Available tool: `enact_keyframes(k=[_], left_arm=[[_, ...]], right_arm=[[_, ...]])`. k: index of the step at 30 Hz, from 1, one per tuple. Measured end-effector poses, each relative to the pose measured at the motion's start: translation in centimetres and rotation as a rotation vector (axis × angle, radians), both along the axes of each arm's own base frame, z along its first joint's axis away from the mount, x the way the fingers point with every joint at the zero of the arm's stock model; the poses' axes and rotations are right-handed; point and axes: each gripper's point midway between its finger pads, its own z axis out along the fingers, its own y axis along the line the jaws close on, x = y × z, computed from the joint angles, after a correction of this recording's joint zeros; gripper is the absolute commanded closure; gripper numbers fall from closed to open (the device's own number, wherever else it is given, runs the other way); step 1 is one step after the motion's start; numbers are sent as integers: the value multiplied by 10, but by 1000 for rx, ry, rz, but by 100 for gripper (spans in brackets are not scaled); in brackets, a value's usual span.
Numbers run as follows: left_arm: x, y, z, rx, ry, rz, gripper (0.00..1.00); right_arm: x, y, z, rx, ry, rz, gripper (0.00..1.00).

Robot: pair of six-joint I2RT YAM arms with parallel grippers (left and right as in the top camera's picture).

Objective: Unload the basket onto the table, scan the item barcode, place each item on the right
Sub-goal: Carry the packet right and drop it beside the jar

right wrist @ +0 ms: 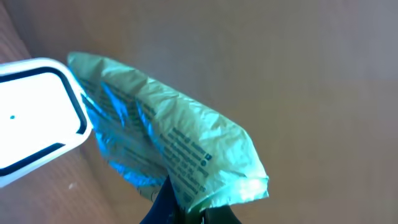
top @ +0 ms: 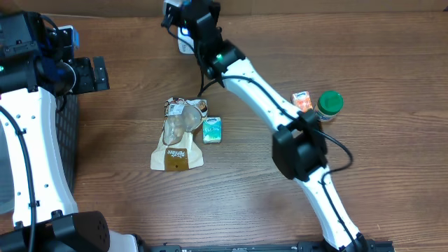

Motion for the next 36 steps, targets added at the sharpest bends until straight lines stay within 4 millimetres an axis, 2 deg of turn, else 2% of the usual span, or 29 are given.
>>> enact_keyframes(k=[3,8,10,13,15,17,21,23,25,30,31,32,33,35,36], left_arm=[[0,0,0,0,0,0,1],[0,0,0,0,0,0,0],[0,0,0,0,0,0,0],[0,0,0,0,0,0,0],[0,0,0,0,0,0,0],[0,0,0,0,0,0,1],[0,0,0,0,0,0,1],[0,0,0,0,0,0,0],[0,0,0,0,0,0,1],[0,0,0,0,0,0,0],[0,0,0,0,0,0,1],[0,0,0,0,0,0,1],[0,0,0,0,0,0,0],[0,0,0,0,0,0,1],[0,0,0,0,0,0,0]], right_arm=[[-24,-20,32,182,83,-79,96],[-94,-70,107,603,225,-235,96],[-124,-91,124,741,309,-282,96],[-159,-120,128,898,463,-352,96],[-172,-137,116,981,576,-425,96],[-182,-152,93,1031,691,-523,96],[-185,-175,46,1107,837,-736,96],[-183,-184,23,1134,878,-829,96],[-184,-192,-10,1149,923,-937,96],[-183,-201,-72,1172,960,-1074,96],[-188,-207,-94,1166,973,-1126,96],[-190,-211,-105,1163,978,-1151,96],[-195,-220,-125,1157,987,-1203,96],[-202,-231,-140,1139,988,-1260,94],[-203,-235,-144,1132,986,-1276,87]])
